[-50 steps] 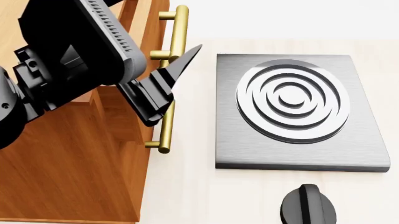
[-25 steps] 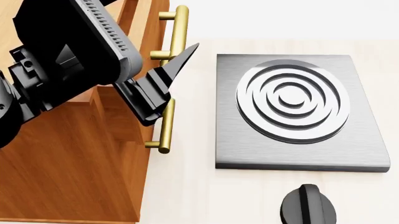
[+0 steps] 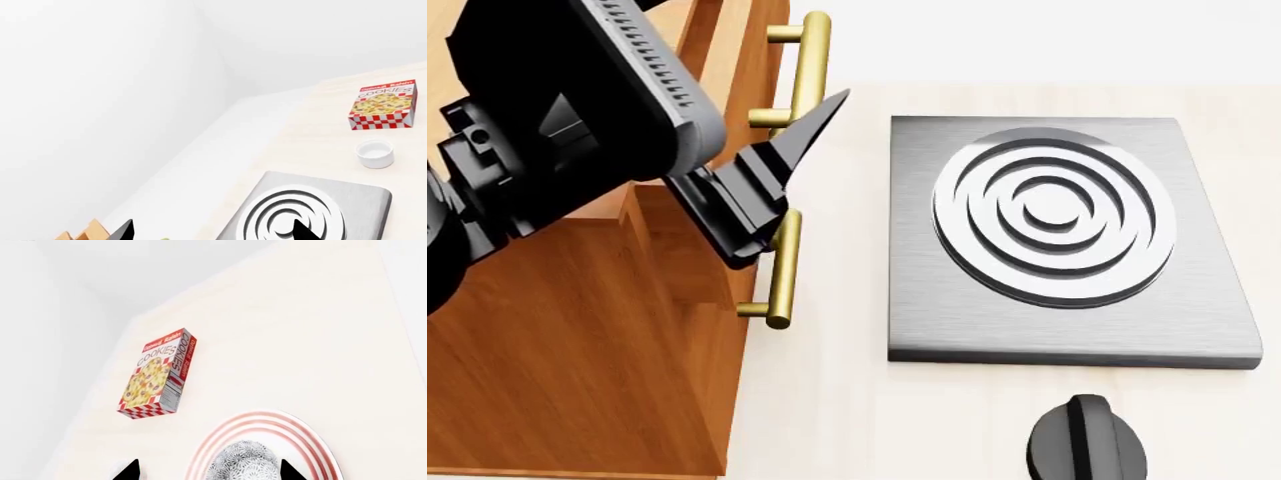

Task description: Pick the akita bowl on the wooden cabinet and place it on the plate.

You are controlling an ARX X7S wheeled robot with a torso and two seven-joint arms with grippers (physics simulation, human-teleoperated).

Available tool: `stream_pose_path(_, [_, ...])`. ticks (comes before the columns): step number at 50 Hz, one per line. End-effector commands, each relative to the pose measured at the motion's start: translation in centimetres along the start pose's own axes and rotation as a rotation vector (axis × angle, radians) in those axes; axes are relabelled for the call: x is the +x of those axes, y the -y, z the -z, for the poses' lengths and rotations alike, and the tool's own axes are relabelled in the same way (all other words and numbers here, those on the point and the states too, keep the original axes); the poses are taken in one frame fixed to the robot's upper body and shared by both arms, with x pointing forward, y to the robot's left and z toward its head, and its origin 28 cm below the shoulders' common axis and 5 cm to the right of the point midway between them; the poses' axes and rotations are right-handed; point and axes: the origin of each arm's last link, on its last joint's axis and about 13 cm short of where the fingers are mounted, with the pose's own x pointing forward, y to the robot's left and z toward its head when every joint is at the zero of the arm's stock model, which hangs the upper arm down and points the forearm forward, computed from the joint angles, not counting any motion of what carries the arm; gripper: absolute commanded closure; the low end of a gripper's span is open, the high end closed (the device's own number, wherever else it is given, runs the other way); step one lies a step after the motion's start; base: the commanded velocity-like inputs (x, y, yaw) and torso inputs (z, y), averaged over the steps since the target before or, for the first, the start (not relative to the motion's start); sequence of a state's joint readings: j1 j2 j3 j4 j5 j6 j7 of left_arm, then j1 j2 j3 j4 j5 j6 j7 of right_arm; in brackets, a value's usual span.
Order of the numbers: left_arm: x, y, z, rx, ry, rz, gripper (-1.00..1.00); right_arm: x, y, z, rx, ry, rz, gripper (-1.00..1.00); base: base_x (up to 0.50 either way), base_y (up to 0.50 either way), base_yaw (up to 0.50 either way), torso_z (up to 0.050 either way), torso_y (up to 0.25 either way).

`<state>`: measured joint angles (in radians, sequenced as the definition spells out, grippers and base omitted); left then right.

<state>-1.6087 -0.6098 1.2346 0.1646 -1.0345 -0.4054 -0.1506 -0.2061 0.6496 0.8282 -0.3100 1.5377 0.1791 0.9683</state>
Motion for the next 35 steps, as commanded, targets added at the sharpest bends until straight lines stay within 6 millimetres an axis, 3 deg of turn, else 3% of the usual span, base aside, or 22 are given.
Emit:
stream_pose_path(1, [-0.1,-0.1,0.1,-0.001,-0.001,-0.004,-1.0,-0.4,-0.5,-0.3,-0.005,0.011,-0.016,-1.0,0.0,0.0,0.0,0.0,0.0])
stream_pose_path(10, [-0.2,-0.1,0.1,-0.002,0.0,-0.008,-1.0,-1.0,-1.1,-1.0,-0.011,0.03,-0.043,-1.0,0.0,0.0,0.0,0.0,0.0])
stream_pose_path(35, [-0.7,-0.3,-0.2,0.0,0.005,-0.023,-1.0,-6.5,-7.7,-3.6,-0.089,0.125,-0.339,-1.0,0.0,0.0,0.0,0.0,0.0])
